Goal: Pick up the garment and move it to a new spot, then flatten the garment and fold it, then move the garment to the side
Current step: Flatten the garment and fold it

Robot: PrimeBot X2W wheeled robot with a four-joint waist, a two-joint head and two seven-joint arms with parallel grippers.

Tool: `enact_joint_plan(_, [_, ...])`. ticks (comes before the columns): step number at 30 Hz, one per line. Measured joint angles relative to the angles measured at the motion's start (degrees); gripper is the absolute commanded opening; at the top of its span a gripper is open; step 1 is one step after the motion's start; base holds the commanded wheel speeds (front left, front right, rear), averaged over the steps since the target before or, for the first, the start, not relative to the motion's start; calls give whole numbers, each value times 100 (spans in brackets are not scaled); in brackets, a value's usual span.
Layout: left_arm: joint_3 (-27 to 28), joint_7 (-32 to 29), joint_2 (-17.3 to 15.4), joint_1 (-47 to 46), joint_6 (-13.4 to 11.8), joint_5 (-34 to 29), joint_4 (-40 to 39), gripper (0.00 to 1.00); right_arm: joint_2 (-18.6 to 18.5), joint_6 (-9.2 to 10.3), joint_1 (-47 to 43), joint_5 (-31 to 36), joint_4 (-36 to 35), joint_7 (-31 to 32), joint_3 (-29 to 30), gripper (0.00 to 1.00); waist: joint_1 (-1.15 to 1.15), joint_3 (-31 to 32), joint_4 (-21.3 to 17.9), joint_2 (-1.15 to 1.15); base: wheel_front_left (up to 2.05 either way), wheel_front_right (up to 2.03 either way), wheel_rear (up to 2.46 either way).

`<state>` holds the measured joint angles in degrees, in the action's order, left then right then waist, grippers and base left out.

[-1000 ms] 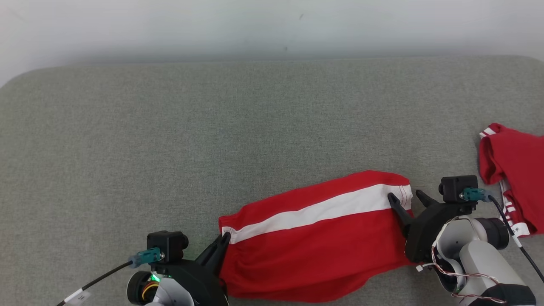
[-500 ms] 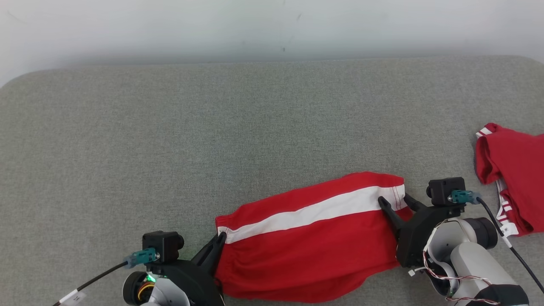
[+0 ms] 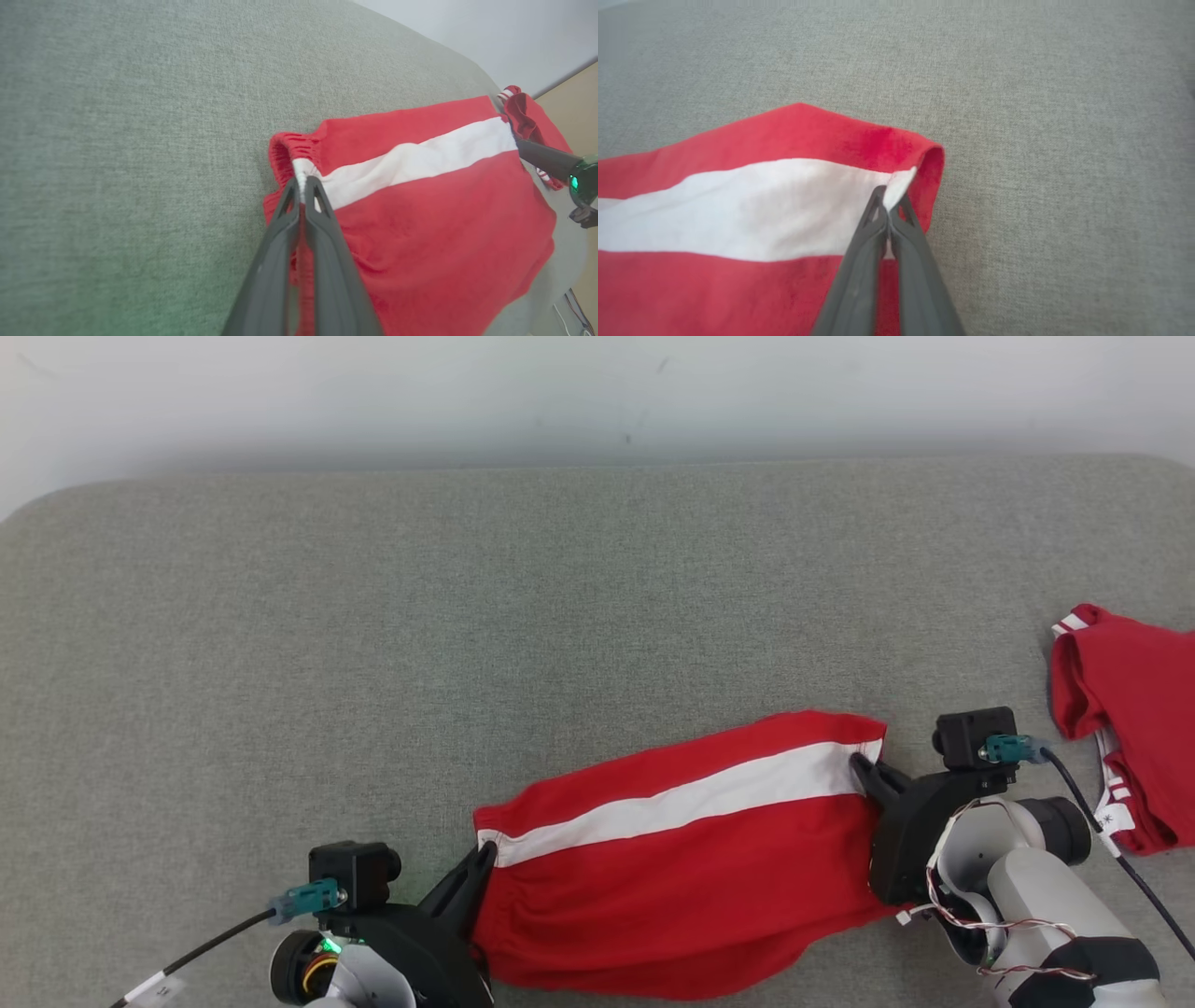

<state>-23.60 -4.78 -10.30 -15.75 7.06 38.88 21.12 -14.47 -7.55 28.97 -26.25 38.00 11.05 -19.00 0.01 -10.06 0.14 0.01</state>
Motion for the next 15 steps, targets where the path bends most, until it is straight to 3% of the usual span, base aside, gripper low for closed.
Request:
enact_joint_plan(7, [286, 263, 60, 14, 1, 382, -182, 0, -77, 0, 8, -175, -267, -191, 22, 0, -1, 111, -94, 0, 0, 0, 0])
enact_joint_plan(15, [599, 310, 35, -244, 9, 1085, -855, 0, -276, 0, 44, -770, -1306, -152, 127, 0, -1, 382, -251, 0, 0, 0, 0])
